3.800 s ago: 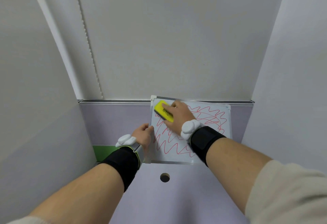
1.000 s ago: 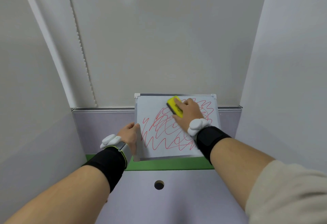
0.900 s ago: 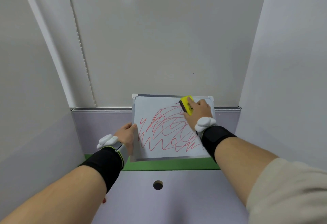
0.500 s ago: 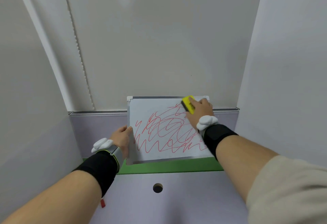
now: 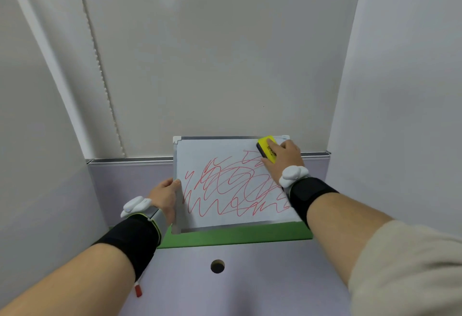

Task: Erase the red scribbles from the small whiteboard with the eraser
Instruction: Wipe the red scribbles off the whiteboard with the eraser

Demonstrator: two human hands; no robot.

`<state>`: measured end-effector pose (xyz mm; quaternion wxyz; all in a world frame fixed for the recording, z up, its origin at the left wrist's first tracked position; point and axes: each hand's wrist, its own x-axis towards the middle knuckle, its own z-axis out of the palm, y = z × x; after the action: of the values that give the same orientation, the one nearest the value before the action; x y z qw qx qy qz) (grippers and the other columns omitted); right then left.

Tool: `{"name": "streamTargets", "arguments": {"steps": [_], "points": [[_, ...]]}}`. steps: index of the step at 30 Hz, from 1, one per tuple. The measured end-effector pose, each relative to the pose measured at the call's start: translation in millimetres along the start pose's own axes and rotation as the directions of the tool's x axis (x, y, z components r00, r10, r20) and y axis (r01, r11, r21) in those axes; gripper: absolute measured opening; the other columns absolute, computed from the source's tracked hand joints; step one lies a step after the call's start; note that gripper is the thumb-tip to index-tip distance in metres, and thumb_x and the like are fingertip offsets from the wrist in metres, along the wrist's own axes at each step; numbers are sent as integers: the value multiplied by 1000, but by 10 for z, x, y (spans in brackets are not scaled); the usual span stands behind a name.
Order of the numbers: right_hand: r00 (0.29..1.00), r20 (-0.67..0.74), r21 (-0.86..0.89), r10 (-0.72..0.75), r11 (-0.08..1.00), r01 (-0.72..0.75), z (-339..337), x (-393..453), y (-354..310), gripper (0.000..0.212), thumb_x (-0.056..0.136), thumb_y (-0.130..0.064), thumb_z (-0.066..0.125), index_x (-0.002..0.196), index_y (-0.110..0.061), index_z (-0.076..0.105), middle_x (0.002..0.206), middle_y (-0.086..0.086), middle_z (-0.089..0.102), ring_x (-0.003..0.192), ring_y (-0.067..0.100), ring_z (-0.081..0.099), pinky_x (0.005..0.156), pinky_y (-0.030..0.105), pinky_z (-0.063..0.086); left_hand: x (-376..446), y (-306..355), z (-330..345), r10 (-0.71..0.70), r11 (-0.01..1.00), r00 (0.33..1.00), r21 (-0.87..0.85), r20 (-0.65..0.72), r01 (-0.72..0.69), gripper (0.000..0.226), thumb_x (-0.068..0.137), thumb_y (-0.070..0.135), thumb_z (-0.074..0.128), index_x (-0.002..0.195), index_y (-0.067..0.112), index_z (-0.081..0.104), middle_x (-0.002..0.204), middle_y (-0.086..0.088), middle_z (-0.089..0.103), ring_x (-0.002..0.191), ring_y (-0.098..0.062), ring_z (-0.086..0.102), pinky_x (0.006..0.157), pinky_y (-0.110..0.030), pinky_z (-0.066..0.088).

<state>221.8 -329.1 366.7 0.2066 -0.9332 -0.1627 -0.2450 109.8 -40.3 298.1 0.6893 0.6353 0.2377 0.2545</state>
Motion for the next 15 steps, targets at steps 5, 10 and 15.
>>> {"name": "streamTargets", "arguments": {"steps": [5,10,15], "points": [[969,31,73,-243,968,241,213,-208,-441,61,86,-41,62,142,-26,42,111,10,46,102,29,44,92,39,44,-36,28,77,-17,999,1000,-31,-8,17,25,102,16,55,116,7,73,99,-11,75,86,-32,68,85,-41,60],[993,-18,-4,-117,993,117,56,-34,-147,58,85,-36,60,140,-30,44,115,14,49,106,36,47,92,40,45,-56,69,0,-27,999,999,-25,-31,26,21,102,15,56,113,9,72,93,-8,73,71,-24,62,57,-26,54],[1000,2,-46,-13,999,13,-13,-40,-64,63,87,-36,58,145,-28,35,118,14,45,108,36,44,94,40,45,-84,65,21,-35,999,999,-18,-20,35,20,102,16,55,112,10,71,90,-4,71,72,-20,62,62,-28,49]]}}
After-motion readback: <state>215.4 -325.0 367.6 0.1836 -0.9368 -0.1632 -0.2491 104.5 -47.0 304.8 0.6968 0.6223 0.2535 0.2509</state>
